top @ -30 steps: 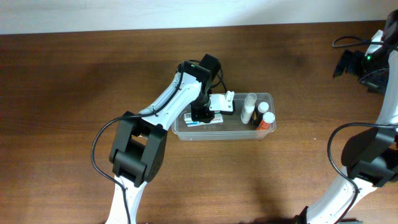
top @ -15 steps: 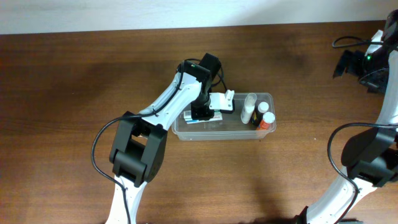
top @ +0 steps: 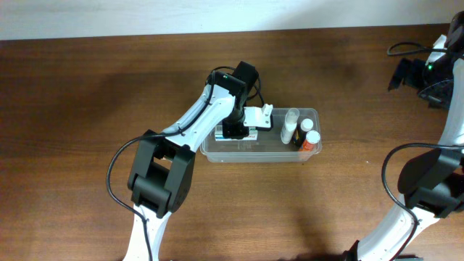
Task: Pack container
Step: 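Lower the box into the container's left side and open left gripper, then raise left gripper and move it over the gold-capped jar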
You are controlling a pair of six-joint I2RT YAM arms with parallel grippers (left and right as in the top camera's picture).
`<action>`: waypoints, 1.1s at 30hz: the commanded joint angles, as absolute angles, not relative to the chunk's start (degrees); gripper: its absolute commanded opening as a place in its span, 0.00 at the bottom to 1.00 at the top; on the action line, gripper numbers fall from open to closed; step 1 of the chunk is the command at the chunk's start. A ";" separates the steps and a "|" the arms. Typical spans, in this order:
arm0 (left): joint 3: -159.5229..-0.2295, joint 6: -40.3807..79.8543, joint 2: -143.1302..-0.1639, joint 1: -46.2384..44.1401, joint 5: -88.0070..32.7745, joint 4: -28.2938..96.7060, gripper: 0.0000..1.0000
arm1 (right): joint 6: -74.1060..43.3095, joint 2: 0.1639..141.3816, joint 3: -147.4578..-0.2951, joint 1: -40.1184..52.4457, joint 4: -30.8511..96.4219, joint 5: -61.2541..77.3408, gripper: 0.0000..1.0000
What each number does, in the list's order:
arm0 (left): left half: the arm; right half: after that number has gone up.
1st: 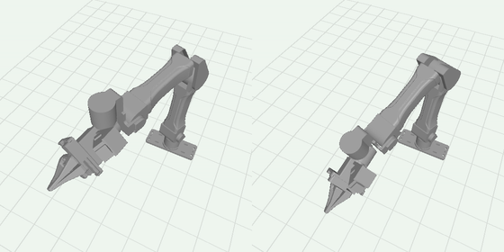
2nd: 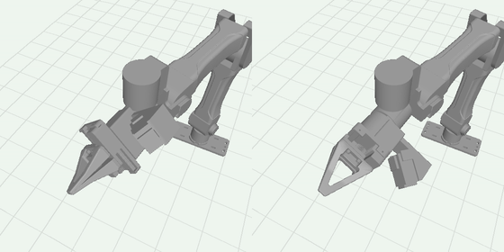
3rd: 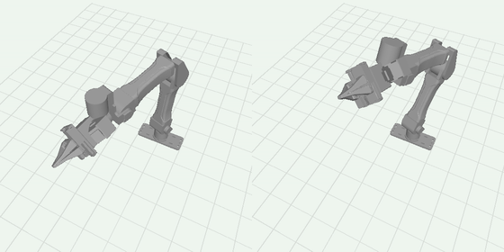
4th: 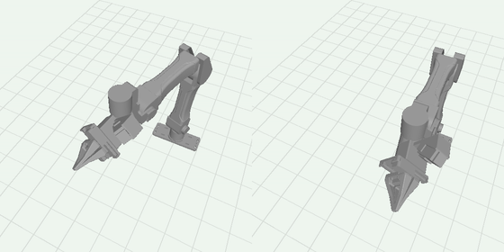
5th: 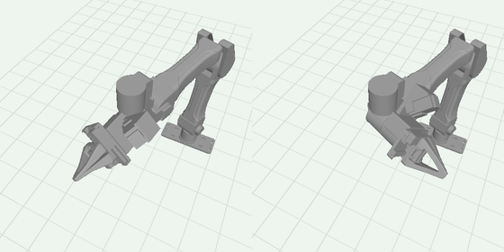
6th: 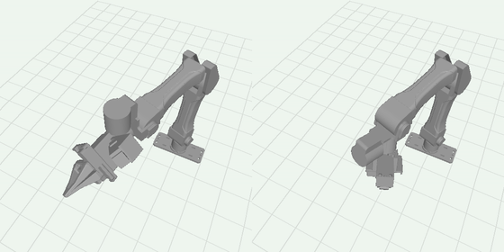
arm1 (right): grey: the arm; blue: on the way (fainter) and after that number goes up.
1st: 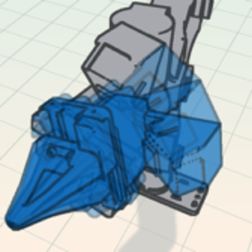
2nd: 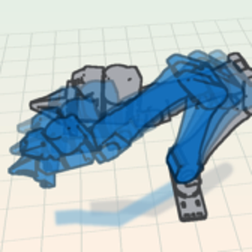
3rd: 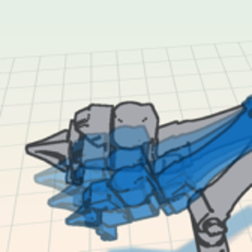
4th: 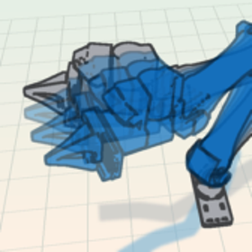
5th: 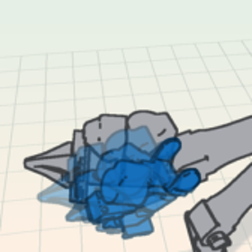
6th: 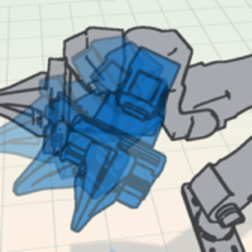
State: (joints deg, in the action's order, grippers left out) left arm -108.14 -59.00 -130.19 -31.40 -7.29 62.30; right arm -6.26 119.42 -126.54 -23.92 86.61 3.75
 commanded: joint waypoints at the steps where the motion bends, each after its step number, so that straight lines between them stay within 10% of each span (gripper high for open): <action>1: -108.81 -59.68 -130.39 -31.46 -7.16 62.19 0.38 | -6.94 118.43 -127.52 -23.81 86.56 3.88 0.99; 27: -136.44 -53.15 -130.28 -31.73 -8.78 77.95 0.39 | -6.94 118.43 -127.52 -23.81 86.54 3.88 0.98; 30: -141.10 -53.15 -130.28 -31.73 -8.43 81.43 0.53 | -6.94 118.43 -127.52 -23.81 86.56 3.88 0.98; 32: -143.90 -53.08 -130.28 -31.70 -6.94 83.61 0.99 | -6.94 118.43 -127.52 -23.81 86.56 3.88 0.98; 33: -145.25 -51.81 -130.28 -31.64 -5.37 84.55 0.99 | -6.94 118.43 -127.52 -23.81 86.56 3.88 0.98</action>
State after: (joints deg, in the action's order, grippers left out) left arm -141.18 -53.58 -130.19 -31.44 -7.22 82.72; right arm -6.26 119.42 -126.54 -23.92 86.61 3.75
